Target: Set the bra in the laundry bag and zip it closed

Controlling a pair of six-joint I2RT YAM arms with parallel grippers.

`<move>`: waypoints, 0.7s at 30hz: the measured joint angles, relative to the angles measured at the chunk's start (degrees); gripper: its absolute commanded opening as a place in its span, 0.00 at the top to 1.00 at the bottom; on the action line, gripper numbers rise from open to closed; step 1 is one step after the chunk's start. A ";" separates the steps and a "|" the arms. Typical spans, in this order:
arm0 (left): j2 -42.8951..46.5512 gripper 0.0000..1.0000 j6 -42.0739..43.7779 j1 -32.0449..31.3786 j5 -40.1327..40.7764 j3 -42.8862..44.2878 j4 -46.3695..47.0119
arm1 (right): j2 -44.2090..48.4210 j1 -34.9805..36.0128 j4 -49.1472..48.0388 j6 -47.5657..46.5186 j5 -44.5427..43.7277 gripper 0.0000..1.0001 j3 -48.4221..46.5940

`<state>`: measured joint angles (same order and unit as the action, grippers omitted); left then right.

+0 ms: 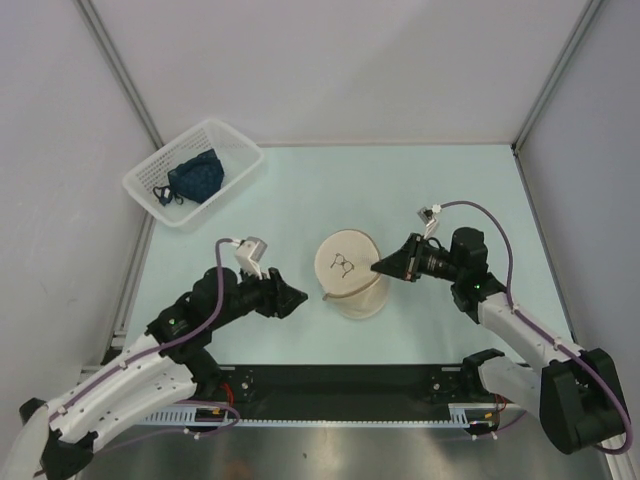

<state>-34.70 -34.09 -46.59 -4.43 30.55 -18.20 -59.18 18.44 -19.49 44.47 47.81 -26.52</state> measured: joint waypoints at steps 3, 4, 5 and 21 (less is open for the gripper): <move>3.80 0.13 -0.39 0.61 1.55 0.87 -2.51 | -0.70 -0.28 0.13 -0.66 -0.07 1.00 0.11; 4.59 0.06 -0.42 0.63 1.84 1.68 -3.23 | -1.11 -0.31 -0.20 -0.66 0.17 1.00 0.28; 5.01 0.03 -0.48 0.66 2.27 2.71 -3.89 | -1.64 -0.31 -0.61 -0.61 0.42 1.00 0.48; -9.79 0.00 -8.98 6.60 2.75 1.05 -2.69 | -11.17 -0.76 -10.64 4.44 8.09 1.00 2.10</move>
<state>-44.49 -43.07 -39.99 -1.67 31.59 -20.88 -70.35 17.67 -30.13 48.90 55.90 -24.43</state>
